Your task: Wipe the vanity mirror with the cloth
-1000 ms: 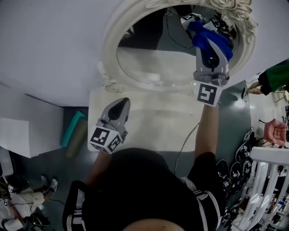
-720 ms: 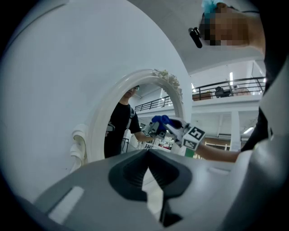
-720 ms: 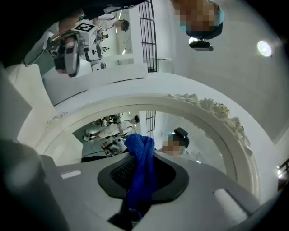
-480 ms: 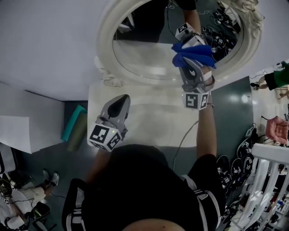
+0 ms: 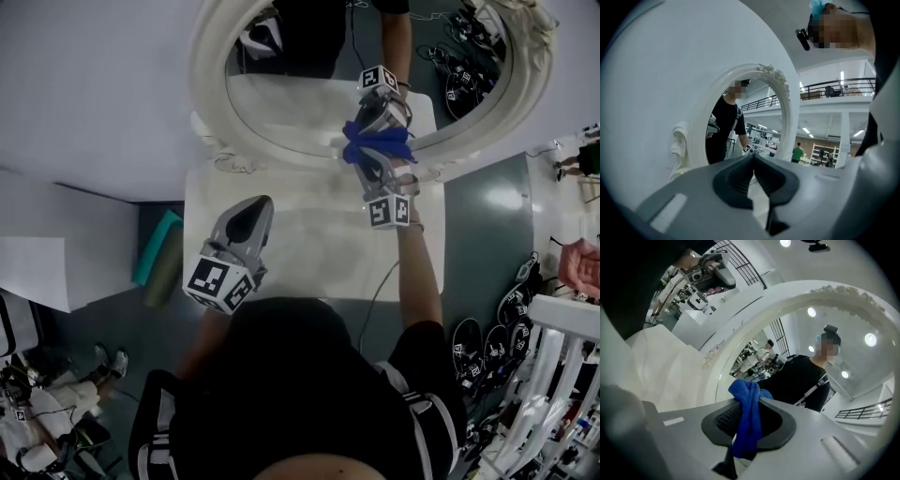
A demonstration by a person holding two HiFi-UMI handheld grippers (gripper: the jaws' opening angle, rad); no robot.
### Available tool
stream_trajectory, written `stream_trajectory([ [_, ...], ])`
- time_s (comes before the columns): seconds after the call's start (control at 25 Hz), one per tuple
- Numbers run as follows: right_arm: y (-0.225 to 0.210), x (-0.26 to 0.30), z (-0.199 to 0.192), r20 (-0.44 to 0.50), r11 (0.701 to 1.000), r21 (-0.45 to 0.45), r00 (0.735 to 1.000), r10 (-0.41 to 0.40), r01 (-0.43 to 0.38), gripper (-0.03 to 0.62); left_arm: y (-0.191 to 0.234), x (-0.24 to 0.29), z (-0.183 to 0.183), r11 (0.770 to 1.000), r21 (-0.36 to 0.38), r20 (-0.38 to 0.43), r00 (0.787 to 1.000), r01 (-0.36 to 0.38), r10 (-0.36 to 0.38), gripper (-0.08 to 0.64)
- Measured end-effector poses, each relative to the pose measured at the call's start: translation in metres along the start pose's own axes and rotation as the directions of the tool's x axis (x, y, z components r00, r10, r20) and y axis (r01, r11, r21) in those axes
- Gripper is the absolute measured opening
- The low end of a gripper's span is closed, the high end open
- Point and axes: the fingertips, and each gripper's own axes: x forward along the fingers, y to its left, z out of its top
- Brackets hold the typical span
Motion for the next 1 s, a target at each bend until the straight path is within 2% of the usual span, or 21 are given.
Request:
stream_trajectory([
  [0.28,0.03,0.018,-0.034,-0.074,0.989,0.086,0.989,0.128,-0.122,0.061,-0.001,0.014,-0.004,1.0,0.001,-0.026,1.0,-0.007,0.007,0.011],
  [0.6,0.044,0.025,-0.042,-0.1,0.967,0.197,0.978,0.185,-0.162,0.061,-0.001,0.014,-0.006,1.0,-0.001,-0.027,1.0,-0.007,0.007,0.011],
  [0.84,0.074,0.048,-0.025,-0.126,0.922,0.27,0.94,0.318,-0.276,0.061,0.005,0.004,-0.003,1.0,0.002,-0.018,1.0,0.003,-0.003,0.011],
  [1.0,0.089,0.063,-0.003,-0.045,0.867,0.379,0.93,0.366,-0.323,0.063,0.005,0.0,-0.001,1.0,0.001,-0.009,1.0,0.002,-0.002,0.011],
])
